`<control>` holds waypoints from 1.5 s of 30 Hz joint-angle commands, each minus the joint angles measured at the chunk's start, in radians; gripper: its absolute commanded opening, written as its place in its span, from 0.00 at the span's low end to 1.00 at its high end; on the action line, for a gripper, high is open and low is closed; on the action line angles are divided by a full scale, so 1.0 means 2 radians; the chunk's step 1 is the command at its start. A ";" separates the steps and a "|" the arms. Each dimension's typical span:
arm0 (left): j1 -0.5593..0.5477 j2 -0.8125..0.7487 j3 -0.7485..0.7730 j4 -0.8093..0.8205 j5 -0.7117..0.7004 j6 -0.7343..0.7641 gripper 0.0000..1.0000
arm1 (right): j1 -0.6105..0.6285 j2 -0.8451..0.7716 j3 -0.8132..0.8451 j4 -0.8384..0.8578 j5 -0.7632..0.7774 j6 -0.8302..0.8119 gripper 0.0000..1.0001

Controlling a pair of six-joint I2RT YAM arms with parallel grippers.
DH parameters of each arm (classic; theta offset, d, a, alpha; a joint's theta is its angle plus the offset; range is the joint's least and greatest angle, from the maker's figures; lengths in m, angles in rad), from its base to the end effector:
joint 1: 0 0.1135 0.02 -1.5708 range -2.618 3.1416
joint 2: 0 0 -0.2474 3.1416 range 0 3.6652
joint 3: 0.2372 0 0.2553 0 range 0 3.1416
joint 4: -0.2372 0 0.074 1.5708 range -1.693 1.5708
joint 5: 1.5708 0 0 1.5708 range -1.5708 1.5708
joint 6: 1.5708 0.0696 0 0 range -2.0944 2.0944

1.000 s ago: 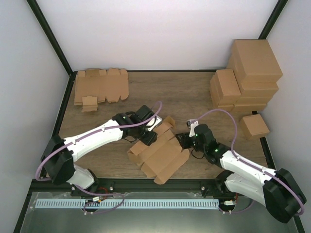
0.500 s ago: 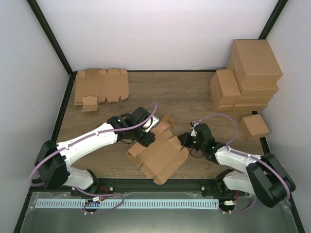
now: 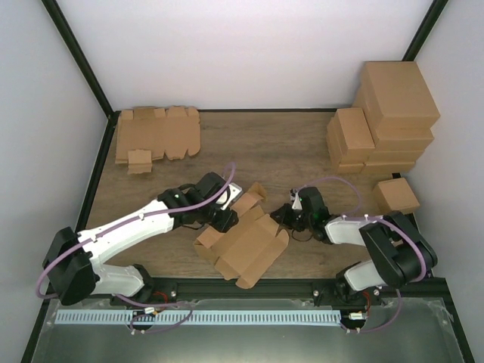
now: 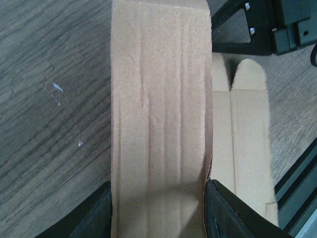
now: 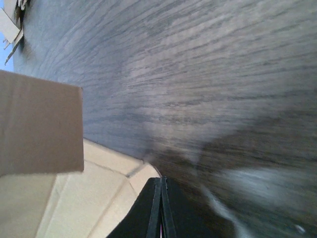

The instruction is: Fold the paper box

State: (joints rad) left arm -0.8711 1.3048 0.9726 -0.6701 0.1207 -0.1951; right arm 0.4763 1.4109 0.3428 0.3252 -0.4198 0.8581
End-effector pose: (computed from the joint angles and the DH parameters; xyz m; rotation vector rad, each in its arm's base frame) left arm 0.1779 -0.2243 0.2074 0.9270 2.4955 -0.5337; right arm 0.2128 0.1417 0.0761 0.2461 2.5142 1.1047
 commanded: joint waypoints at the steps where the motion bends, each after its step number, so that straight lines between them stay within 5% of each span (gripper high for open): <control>1: -0.002 -0.011 -0.018 0.032 0.007 0.004 0.47 | -0.008 0.023 0.032 0.014 -0.020 0.004 0.01; 22: -0.002 0.003 -0.054 0.062 0.008 -0.007 0.47 | -0.011 0.142 0.063 0.129 -0.105 0.048 0.01; 31: -0.011 0.015 -0.044 0.046 -0.003 -0.011 0.47 | -0.006 0.132 0.064 0.135 -0.114 0.028 0.02; 45: -0.013 0.009 -0.036 0.036 -0.026 -0.038 0.47 | 0.072 0.023 0.079 0.058 0.079 -0.171 0.18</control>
State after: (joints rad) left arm -0.8948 1.3270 0.8810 -0.6155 0.0540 -0.2558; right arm 0.5941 1.4803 0.4408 0.5049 -0.4007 0.6659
